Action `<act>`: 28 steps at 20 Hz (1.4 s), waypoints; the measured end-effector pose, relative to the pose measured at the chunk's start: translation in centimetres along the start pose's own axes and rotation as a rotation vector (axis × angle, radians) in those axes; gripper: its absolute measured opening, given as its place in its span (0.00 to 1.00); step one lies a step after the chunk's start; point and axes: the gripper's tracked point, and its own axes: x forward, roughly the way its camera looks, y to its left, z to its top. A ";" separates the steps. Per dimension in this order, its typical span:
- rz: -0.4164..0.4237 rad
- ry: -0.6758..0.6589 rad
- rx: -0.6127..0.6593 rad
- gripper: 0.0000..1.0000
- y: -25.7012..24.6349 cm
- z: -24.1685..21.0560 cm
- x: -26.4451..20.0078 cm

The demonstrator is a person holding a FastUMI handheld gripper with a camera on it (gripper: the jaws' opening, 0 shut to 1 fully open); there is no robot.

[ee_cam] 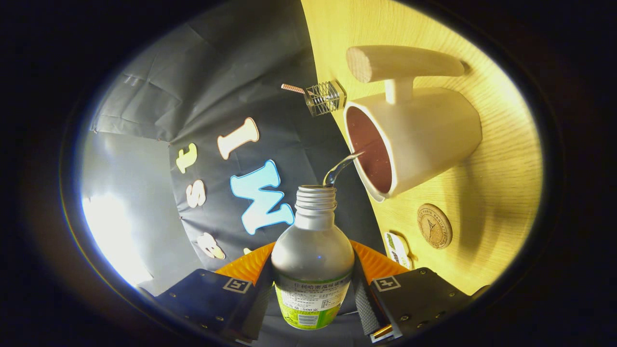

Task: Take the bottle from table, then pour the juice into the cup, finally place the bottle on the coaster

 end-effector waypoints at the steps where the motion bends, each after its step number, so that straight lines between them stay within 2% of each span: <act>1: -0.003 0.000 -0.002 0.76 0.0 0.0 0.0; 28: -0.006 -0.018 0.090 0.76 0.4 0.6 0.0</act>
